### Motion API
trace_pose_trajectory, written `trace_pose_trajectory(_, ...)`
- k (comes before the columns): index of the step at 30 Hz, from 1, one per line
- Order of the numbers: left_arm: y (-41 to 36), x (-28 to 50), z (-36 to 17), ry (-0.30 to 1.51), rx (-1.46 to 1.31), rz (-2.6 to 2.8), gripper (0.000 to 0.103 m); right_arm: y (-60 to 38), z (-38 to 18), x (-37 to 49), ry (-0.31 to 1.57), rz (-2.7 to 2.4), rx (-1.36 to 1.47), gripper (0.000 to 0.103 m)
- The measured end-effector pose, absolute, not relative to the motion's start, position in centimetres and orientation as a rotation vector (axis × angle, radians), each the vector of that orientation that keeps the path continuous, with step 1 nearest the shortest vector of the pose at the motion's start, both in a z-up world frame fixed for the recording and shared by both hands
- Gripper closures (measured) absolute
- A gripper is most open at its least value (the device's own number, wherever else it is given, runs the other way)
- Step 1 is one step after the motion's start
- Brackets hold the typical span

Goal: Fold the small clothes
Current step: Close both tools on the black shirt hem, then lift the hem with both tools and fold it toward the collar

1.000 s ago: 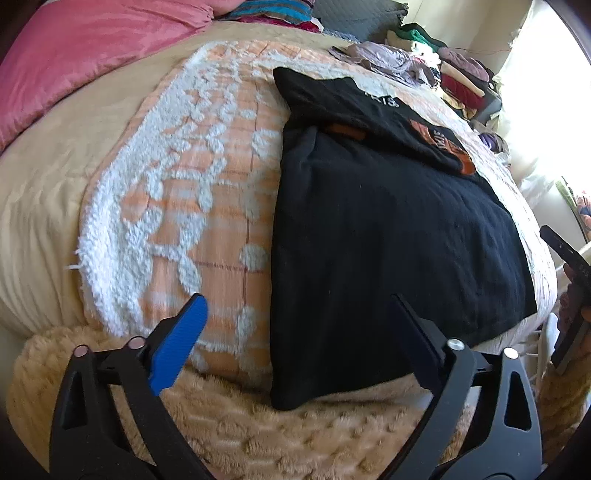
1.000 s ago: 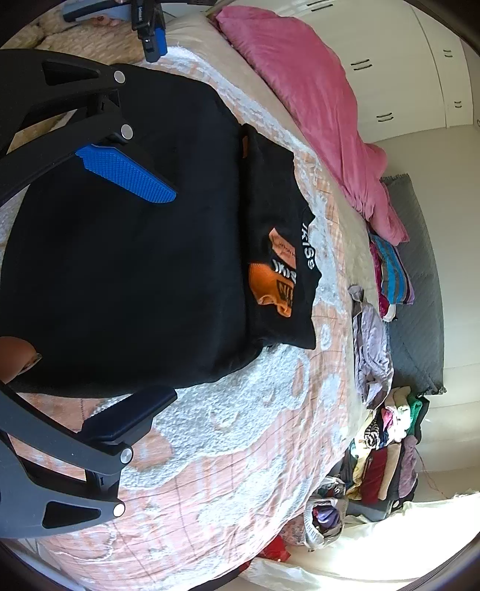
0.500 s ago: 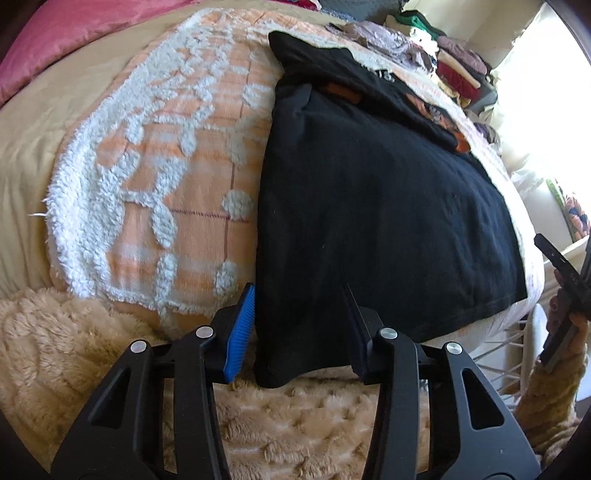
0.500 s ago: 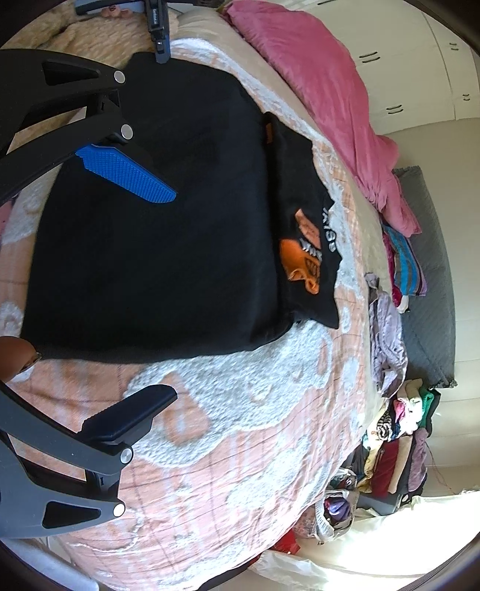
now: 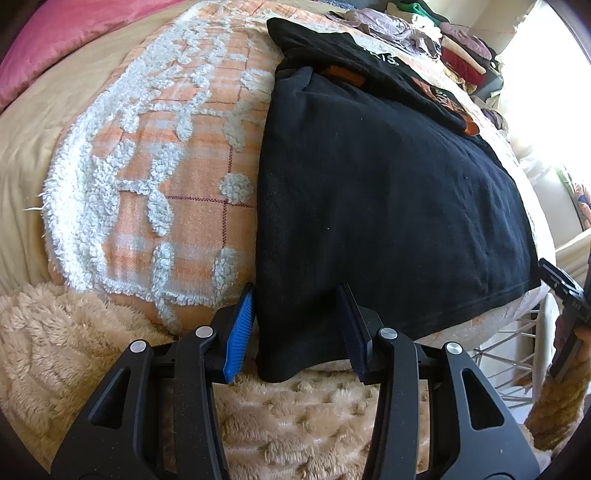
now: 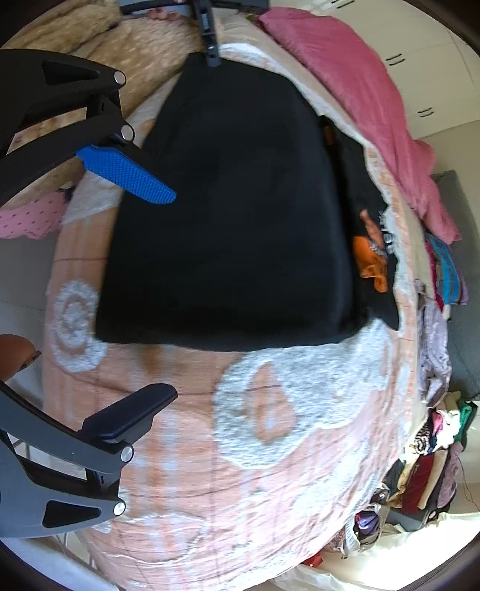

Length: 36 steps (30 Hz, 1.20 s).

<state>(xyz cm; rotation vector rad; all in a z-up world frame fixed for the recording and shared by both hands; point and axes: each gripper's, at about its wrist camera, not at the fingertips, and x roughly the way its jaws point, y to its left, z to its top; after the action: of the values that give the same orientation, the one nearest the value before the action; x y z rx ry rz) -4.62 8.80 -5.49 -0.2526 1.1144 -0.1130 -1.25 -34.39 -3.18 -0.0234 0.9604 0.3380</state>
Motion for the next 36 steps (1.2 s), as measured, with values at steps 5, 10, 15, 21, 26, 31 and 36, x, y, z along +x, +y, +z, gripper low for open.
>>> trace_pose_trajectory(5,8.7,-4.5,-5.6,1.113,-0.251,-0.111,0.067,-34.8,-4.4,-1.6,0.992,0.344,-0.004,0.045)
trace_pose_trajectory(10,8.6,-4.4,-5.7,1.114,-0.256,-0.108,0.067,-34.0,-4.0,-2.2,0.962,0.389,-0.035,0.082)
trace_pose_trajectory(15,8.8,-4.5,-5.7,1.113,-0.261,-0.111,0.067,-34.7,-1.7,-2.2,0.885,0.460,0.087,0.094)
trace_pose_trajectory(21,9.2,-4.6,-5.7,1.116,-0.260,-0.097,0.079,-36.8,1.3,-1.4,0.777,0.463,0.216,0.094)
trace_pose_trajectory(26,9.3,-5.2,-4.6,1.081,-0.310,-0.160,0.100,-37.6,2.1,-0.8,0.747,0.451,0.241,0.094)
trace_pose_trajectory(31,10.0,-5.5,-2.1,1.002,-0.336,-0.189,0.100,-37.6,2.0,-0.8,0.743,0.458,0.269,0.094)
trace_pose_trajectory(36,11.4,-5.4,1.0,0.923,-0.348,-0.196,0.101,-37.7,3.2,-0.5,0.692,0.463,0.288,0.094)
